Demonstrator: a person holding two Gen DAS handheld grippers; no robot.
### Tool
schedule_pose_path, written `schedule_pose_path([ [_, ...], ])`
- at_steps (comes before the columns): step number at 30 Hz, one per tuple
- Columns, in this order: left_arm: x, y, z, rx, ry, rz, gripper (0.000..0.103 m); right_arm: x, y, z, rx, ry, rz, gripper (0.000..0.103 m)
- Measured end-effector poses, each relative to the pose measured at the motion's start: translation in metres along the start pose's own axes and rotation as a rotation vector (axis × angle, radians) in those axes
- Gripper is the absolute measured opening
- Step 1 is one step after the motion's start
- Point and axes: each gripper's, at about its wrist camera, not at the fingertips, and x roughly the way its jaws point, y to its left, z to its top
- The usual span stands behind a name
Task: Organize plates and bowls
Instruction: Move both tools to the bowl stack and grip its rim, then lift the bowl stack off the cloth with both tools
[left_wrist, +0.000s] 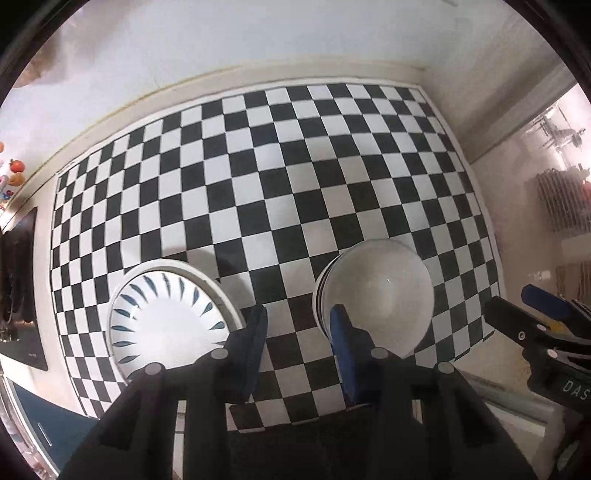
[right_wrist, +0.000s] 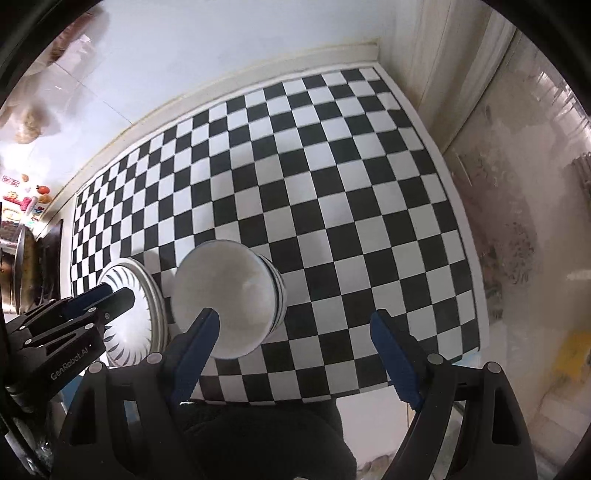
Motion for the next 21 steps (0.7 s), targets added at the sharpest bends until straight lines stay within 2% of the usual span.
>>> schedule_pose_path([
  [8, 0.042, -0.010, 0.009, 0.027, 0.090, -0.016, 0.033, 0.050, -0.010, 0.004, 0.014, 0.079, 0.011, 0.086],
  [13, 0.069, -0.011, 0.013, 0.034, 0.155, -0.030, 0.033, 0.079, -0.015, 0.004, 0.038, 0.126, 0.049, 0.086],
  [16, 0.084, -0.008, 0.016, 0.016, 0.194, -0.050, 0.033, 0.095, -0.017, 0.004, 0.051, 0.152, 0.069, 0.086],
  [21, 0.112, -0.004, 0.020, -0.005, 0.269, -0.137, 0.033, 0.126, -0.018, 0.002, 0.087, 0.207, 0.155, 0.086],
])
